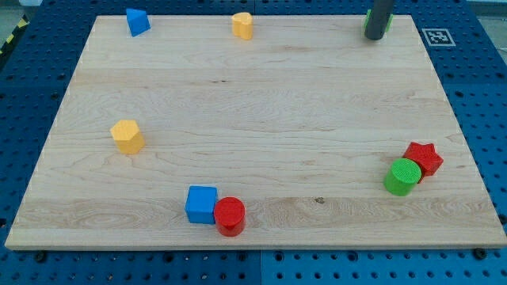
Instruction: Slightly move the green star to the top right corner
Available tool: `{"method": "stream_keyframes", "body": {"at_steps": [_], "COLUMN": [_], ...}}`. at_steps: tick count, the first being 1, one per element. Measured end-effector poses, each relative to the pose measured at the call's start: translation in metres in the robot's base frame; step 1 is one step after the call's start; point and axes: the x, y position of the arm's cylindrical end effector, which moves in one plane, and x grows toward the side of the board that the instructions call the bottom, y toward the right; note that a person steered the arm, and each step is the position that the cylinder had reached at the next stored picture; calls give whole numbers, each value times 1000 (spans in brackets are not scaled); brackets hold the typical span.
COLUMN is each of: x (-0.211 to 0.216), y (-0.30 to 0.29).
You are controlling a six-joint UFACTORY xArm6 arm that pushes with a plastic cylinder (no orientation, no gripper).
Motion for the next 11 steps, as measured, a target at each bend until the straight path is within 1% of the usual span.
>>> {"method": "stream_keyframes", "body": {"at_steps": [1, 2, 3, 4, 10, 11], "x": [0, -3, -30, -36, -34, -34], "y": [-18, -52, -57, -56, -6, -5]}}
